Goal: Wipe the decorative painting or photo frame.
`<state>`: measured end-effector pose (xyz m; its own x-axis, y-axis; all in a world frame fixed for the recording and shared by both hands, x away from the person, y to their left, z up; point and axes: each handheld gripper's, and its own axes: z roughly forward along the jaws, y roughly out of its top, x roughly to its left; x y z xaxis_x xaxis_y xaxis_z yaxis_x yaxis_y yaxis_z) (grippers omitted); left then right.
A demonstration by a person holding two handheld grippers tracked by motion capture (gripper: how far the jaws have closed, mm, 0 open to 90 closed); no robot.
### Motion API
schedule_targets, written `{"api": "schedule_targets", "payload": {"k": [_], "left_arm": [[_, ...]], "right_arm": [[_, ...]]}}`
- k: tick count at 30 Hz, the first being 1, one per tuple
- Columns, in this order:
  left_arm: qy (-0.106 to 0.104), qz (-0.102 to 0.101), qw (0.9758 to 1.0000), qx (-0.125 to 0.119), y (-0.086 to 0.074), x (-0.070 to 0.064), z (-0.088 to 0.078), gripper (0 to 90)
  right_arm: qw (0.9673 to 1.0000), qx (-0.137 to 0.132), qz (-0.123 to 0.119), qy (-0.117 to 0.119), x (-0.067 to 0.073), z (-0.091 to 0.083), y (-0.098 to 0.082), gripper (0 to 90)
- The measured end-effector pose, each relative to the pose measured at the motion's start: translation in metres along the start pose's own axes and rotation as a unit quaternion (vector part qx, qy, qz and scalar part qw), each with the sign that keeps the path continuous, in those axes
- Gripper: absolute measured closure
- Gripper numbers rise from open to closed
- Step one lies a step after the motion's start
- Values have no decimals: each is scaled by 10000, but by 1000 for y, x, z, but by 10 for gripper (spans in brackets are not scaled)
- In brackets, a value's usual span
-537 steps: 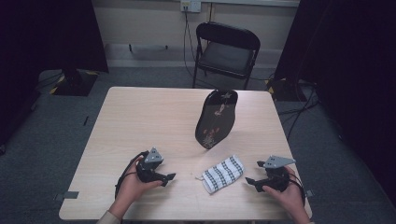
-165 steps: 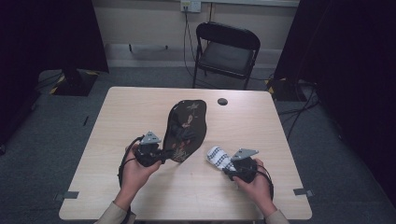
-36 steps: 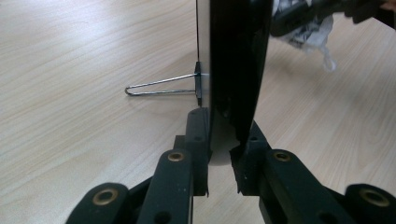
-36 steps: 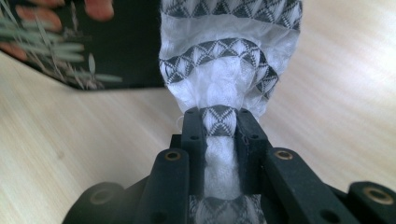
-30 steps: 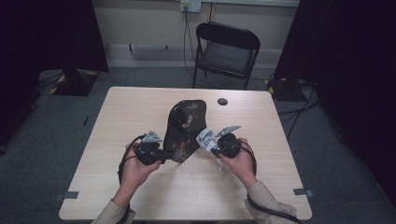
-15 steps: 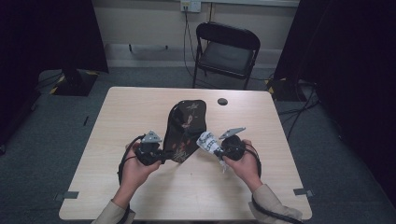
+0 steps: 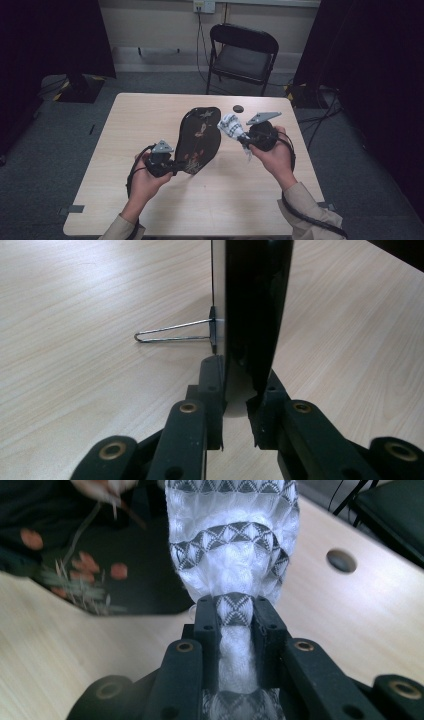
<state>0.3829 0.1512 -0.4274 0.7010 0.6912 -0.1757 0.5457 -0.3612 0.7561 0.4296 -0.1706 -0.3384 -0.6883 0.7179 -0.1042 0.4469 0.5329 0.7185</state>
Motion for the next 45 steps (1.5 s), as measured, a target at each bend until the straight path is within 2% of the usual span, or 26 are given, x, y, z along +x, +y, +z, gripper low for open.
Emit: {"api": "schedule_targets", "payload": {"k": [6, 9, 13, 28, 45], "left_arm": [[-7, 0, 10000, 4, 0, 0, 0, 785], [-2, 13, 10000, 12, 0, 0, 0, 785], [-12, 14, 10000, 11, 0, 0, 0, 785], [-21, 11, 10000, 11, 0, 0, 0, 785], [-30, 17, 10000, 20, 0, 1, 0, 785]], "right_arm": [[9997, -215, -132, 8, 4, -8, 26, 768], [9994, -234, -241, 55, 10, -5, 35, 768], [9995, -113, -289, 102, 17, 5, 37, 768], [9994, 125, -203, 253, 21, 31, 11, 768], [9978, 525, -41, 414, 33, 67, -33, 767]]}}
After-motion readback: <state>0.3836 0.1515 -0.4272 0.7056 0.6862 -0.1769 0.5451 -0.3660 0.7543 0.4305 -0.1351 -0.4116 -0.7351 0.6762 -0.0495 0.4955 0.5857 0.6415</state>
